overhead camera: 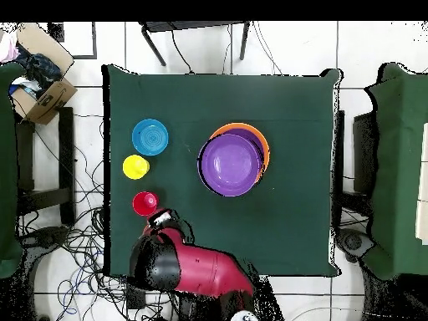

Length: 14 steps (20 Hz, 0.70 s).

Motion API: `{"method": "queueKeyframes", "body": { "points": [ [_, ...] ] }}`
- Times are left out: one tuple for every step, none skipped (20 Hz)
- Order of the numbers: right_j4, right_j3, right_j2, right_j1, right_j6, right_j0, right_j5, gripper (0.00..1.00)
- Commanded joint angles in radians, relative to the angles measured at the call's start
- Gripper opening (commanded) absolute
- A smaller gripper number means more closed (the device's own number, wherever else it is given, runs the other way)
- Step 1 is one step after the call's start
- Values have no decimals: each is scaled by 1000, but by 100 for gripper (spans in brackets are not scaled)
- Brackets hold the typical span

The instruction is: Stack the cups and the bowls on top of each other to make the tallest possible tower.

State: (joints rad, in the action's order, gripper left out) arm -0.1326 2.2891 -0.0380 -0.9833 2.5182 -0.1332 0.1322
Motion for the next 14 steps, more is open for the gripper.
{"method": "queueKeyframes", "body": {
  "points": [
    [-51, 36, 304, 149, 240, 153, 87, 100],
    [-49, 41, 312, 164, 237, 163, 80, 100],
    [-52, 61, 294, 172, 235, 148, 46, 100],
    [-54, 74, 286, 189, 238, 145, 11, 100],
    [-53, 88, 267, 203, 238, 131, -30, 100],
    [-51, 100, 245, 221, 240, 114, -62, 100],
    [-47, 117, 214, 239, 243, 86, -104, 100],
    [-46, 126, 183, 266, 252, 65, -145, 100],
    [-44, 134, 152, 294, 262, 45, -187, 100],
    [-44, 137, 129, 323, 275, 34, -226, 100],
    [-49, 140, 106, 345, 288, 25, -250, 100],
    [-54, 143, 84, 367, 302, 16, -274, 100],
    [-59, 142, 68, 386, 317, 15, -299, 100],
    [-64, 142, 53, 406, 332, 14, -324, 100]
  ]
}}
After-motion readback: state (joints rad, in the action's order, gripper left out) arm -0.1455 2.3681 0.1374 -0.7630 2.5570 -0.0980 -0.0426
